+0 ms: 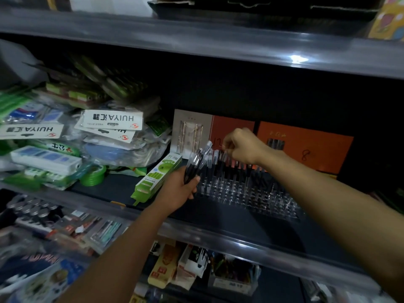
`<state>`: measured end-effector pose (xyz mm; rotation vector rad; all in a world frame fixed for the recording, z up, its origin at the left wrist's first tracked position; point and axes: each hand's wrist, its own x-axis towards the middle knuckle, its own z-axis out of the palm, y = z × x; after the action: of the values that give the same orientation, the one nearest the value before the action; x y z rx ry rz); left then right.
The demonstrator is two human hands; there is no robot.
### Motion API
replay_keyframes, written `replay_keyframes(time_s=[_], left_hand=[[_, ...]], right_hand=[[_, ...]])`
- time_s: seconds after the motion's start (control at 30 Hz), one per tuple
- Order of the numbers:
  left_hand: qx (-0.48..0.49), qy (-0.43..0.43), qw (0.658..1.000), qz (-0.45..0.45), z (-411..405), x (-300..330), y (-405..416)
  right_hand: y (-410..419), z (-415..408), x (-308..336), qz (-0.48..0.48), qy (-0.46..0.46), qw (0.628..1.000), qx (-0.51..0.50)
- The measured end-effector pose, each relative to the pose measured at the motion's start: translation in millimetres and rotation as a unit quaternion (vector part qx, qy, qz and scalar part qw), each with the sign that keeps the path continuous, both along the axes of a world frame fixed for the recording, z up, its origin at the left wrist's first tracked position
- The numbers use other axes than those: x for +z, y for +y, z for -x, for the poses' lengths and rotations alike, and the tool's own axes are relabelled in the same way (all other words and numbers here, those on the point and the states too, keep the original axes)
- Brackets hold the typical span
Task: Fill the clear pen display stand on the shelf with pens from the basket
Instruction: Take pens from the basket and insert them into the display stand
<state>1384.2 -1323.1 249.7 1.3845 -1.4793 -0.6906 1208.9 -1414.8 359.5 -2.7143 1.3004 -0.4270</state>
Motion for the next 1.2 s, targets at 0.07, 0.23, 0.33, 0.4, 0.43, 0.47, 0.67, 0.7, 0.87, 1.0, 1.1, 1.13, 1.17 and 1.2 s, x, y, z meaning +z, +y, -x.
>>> replay_keyframes(time_s=[0.07, 0.23, 0.33, 0.4, 0.43, 0.47, 0.67, 0.7, 0.87, 1.0, 1.1, 1.13, 1.17, 1.2], left_hand=[[0.001, 0.000, 1.000, -0.001, 0.1, -0.8, -0.3], [0.000, -0.002, 1.000, -0.004, -1.5, -1.3, 0.3], [0.001, -0.004, 1.000, -0.005, -2.5, -0.1, -0.6], [0.000, -0.003, 1.000, -0.006, -2.2, 1.4, 1.0], [-0.002, -0.003, 1.000, -0.005, -1.7, 2.4, 1.9], [-0.003, -0.003, 1.000, -0.005, -1.3, 3.1, 2.8], [-0.007, -0.026, 1.000, -0.006, 4.8, 7.1, 8.5], [-0.008, -0.038, 0.999, -0.003, 6.3, 8.4, 9.7], [-0.018, -0.068, 0.998, 0.003, 11.9, 14.7, 15.7], [-0.018, -0.087, 0.996, 0.001, 13.6, 18.9, 18.5], [-0.019, -0.101, 0.995, 0.003, 16.9, 21.0, 21.4], [-0.018, -0.104, 0.994, 0.004, 18.3, 21.9, 22.4], [-0.017, -0.107, 0.994, 0.007, 19.6, 23.2, 23.6], [-0.016, -0.108, 0.994, 0.009, 20.7, 24.3, 24.2]], right_hand=[[-0.9, -2.5, -4.7, -0.009, 0.004, 1.000, -0.003], [-5.0, -9.8, -15.8, -0.003, -0.002, 1.000, -0.010], [-8.2, -10.0, -19.3, -0.003, -0.002, 1.000, -0.004], [-6.3, -8.6, -16.5, -0.003, -0.016, 1.000, 0.006], [-4.4, -7.7, -14.0, -0.006, -0.028, 1.000, 0.009], [-1.4, -6.6, -11.1, -0.015, -0.047, 0.999, 0.012], [15.2, 3.1, 3.2, -0.106, -0.157, 0.980, 0.057], [17.1, 4.4, 4.7, -0.108, -0.160, 0.979, 0.063], [30.2, 14.1, 13.5, -0.114, -0.176, 0.975, 0.068], [38.0, 20.8, 18.8, -0.129, -0.179, 0.973, 0.069], [41.9, 22.8, 20.8, -0.135, -0.190, 0.970, 0.067], [43.3, 23.1, 21.8, -0.131, -0.194, 0.970, 0.064], [43.8, 23.6, 22.4, -0.129, -0.199, 0.970, 0.058], [44.4, 24.3, 23.3, -0.129, -0.207, 0.968, 0.049]])
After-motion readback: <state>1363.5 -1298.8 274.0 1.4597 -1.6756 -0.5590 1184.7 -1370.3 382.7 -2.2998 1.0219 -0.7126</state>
